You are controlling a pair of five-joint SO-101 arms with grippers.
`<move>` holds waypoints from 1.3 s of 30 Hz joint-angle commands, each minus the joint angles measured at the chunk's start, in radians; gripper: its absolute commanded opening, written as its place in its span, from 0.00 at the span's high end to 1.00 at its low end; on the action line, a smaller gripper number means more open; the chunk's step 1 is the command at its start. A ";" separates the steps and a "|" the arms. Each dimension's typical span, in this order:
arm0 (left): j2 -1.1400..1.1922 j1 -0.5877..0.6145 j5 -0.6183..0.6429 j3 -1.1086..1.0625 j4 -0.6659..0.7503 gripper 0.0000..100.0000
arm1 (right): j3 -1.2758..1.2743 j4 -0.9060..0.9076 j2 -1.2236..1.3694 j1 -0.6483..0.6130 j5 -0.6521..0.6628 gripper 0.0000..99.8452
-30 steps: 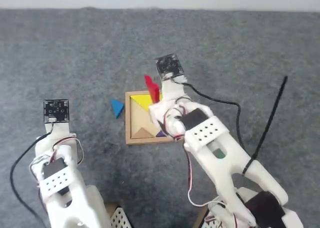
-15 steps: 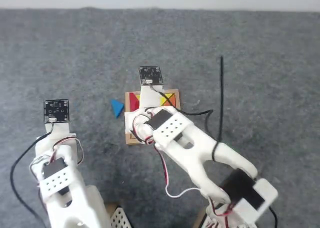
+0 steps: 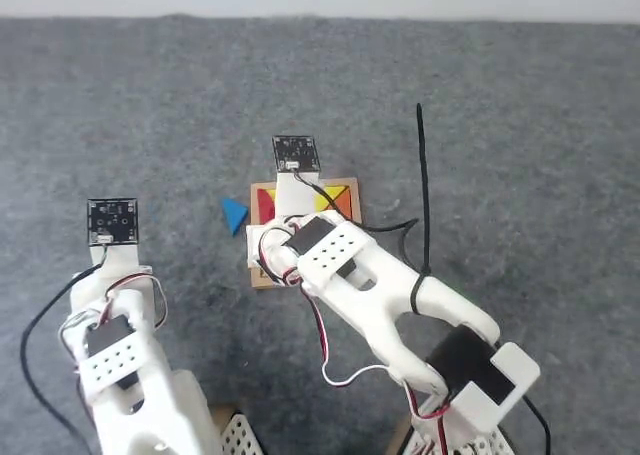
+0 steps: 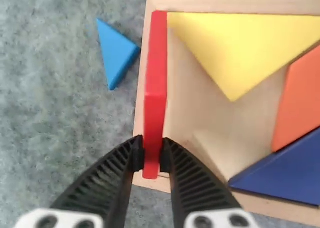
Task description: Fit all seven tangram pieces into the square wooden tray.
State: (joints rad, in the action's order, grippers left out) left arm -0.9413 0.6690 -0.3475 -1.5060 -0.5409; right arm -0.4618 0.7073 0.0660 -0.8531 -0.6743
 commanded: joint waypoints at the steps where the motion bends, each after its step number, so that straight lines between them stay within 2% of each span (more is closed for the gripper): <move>1: -0.018 0.003 -0.012 0.015 0.018 0.99 | 0.052 -0.015 -0.010 -0.007 -0.009 0.85; 4: -0.018 0.002 -0.012 0.015 0.018 0.99 | 0.052 -0.015 -0.010 -0.007 -0.006 0.81; 12: -0.018 0.002 -0.012 0.015 0.018 0.99 | 0.083 0.038 -0.050 0.093 0.003 0.81; 17: -0.018 0.002 -0.012 0.015 0.018 0.99 | 0.181 0.209 -0.182 0.162 0.198 0.81; 19: -0.018 0.002 -0.012 0.015 0.018 0.99 | 0.190 0.259 -0.240 0.196 0.259 0.85; 23: -0.018 0.002 -0.012 0.013 0.018 0.99 | 0.176 0.314 -0.318 0.294 0.345 1.00; 28: -0.018 -0.018 -0.012 0.012 0.018 0.99 | 0.046 0.361 -0.414 0.443 0.466 1.00; 31: -0.018 -0.018 -0.012 0.012 0.020 0.99 | -0.114 0.321 -0.582 0.576 0.531 0.99; 36: -0.018 -0.018 -0.012 0.015 0.021 0.99 | -0.377 0.222 -0.952 0.773 0.792 0.99; 39: -0.018 -0.018 -0.011 0.030 0.017 0.99 | -0.463 0.225 -1.070 0.831 0.784 0.99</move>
State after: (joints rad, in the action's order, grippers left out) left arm -0.9413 0.6567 -0.3475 -1.5060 -0.5409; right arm -0.8408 0.9590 -0.7887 -0.1151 0.0621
